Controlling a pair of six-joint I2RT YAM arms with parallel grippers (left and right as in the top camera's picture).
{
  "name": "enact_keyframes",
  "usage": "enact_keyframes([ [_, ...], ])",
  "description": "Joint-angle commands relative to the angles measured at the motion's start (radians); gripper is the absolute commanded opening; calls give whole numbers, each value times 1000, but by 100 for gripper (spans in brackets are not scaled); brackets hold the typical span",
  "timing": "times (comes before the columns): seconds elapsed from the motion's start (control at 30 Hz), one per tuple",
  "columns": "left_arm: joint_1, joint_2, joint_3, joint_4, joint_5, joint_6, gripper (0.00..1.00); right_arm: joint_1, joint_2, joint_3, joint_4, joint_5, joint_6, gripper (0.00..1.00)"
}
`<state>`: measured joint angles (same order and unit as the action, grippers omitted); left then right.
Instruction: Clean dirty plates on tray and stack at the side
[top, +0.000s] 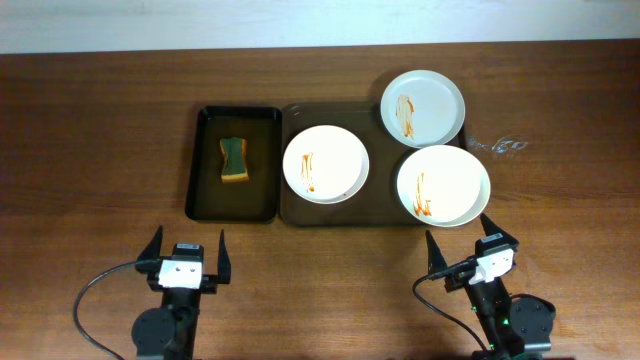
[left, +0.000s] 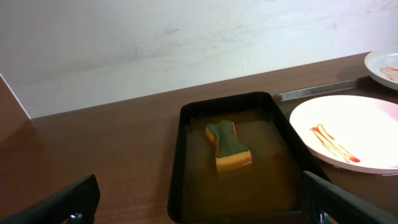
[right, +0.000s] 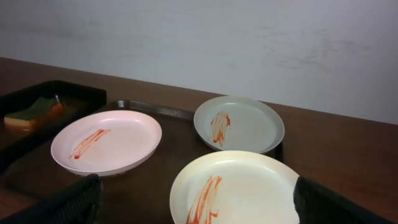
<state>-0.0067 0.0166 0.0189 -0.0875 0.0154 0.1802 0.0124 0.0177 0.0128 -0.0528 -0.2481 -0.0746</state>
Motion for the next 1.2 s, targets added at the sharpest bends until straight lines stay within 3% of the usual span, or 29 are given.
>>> enact_keyframes([
  [0.0, 5, -11, -6, 0, 8, 16, 100, -6, -5, -7, -3, -5, 12, 99],
  [1.03, 5, -11, -6, 8, 8, 16, 100, -6, -5, -7, -3, 11, 2, 98],
  [1.17, 5, -11, -6, 35, 105, 15, 100, -6, -5, -7, -4, 10, 2, 98],
])
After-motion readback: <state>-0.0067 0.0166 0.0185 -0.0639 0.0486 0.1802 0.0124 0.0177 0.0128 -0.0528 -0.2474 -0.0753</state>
